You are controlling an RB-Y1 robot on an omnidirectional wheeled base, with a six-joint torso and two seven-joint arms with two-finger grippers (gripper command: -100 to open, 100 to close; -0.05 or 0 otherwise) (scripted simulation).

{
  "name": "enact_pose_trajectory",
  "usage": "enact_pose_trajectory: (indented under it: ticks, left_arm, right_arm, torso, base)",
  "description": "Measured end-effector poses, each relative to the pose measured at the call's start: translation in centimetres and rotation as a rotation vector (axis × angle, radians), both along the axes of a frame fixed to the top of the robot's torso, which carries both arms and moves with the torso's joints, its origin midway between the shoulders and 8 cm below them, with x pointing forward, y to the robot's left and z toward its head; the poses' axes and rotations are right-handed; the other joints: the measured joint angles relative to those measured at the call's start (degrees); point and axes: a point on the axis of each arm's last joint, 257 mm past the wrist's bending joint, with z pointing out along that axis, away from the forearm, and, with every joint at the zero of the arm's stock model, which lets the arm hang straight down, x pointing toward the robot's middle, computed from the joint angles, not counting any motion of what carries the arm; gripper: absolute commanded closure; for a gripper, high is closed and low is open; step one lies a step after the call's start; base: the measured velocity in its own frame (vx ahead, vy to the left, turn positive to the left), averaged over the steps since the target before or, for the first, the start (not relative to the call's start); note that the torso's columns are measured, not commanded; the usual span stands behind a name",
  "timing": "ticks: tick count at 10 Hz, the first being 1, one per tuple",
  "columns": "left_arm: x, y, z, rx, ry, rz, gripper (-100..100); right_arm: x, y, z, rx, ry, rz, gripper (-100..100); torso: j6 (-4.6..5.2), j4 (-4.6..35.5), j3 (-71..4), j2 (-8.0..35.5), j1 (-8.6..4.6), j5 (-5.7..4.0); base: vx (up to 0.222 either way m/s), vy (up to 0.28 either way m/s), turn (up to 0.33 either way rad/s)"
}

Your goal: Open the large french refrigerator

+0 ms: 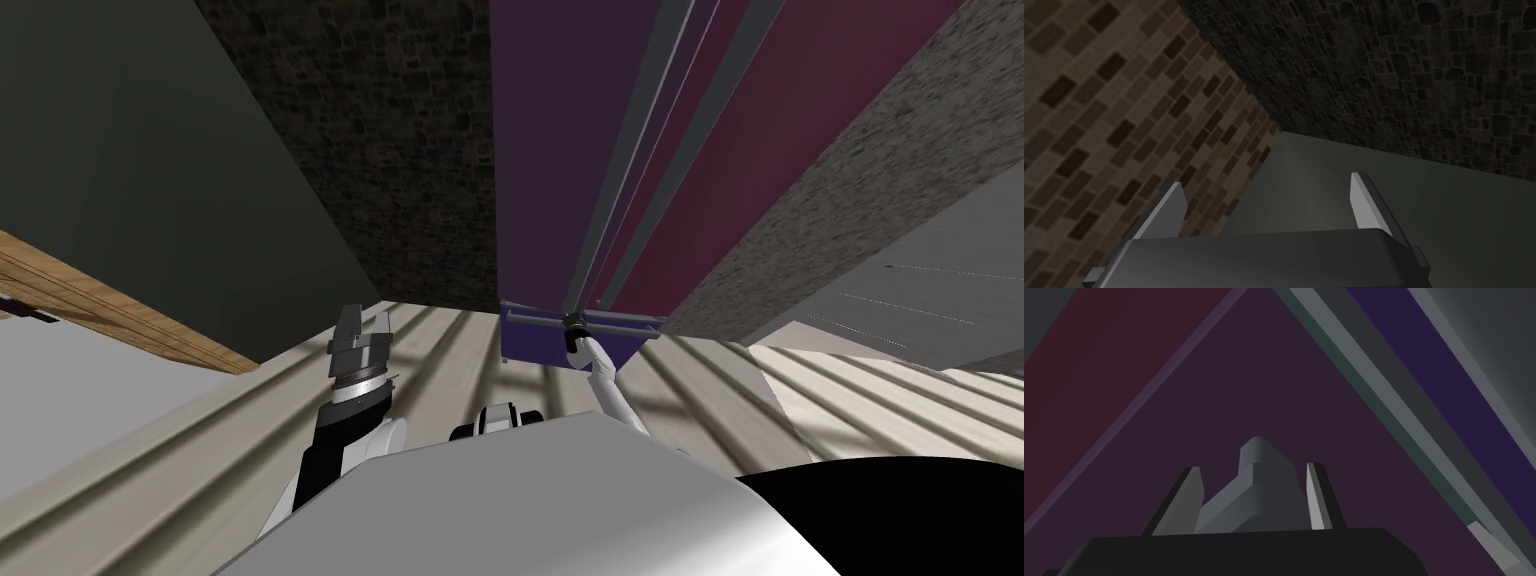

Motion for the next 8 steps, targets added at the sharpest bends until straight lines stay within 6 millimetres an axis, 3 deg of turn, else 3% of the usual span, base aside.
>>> enact_pose_trajectory:
  ticks: [4,5,8]
  left_arm:
    - [0.0,0.0,0.0,0.0,0.0,0.0,0]
    - [0.0,0.0,0.0,0.0,0.0,0.0,0]
    - [0.0,0.0,0.0,0.0,0.0,0.0,0]
  right_arm:
    - [-1.8,-2.8,0.3,0.005,-0.002,-0.102,100]
    - [-2.1,-3.0,-0.3,0.008,0.009,-0.111,100]
    - [-3.7,-4.7,-0.2,0.011,0.012,-0.178,100]
  torso:
    - [0.22,0.1,0.1,0.1,-0.08,0.1]
    - [0.13,0.1,0.0,0.0,-0.55,0.01]
    - [0.19,0.0,-0.1,-0.2,0.1,0.1]
  base:
    - [-0.04,0.253,-0.105]
    - [0.034,0.139,-0.07]
    - [0.065,0.273,-0.134]
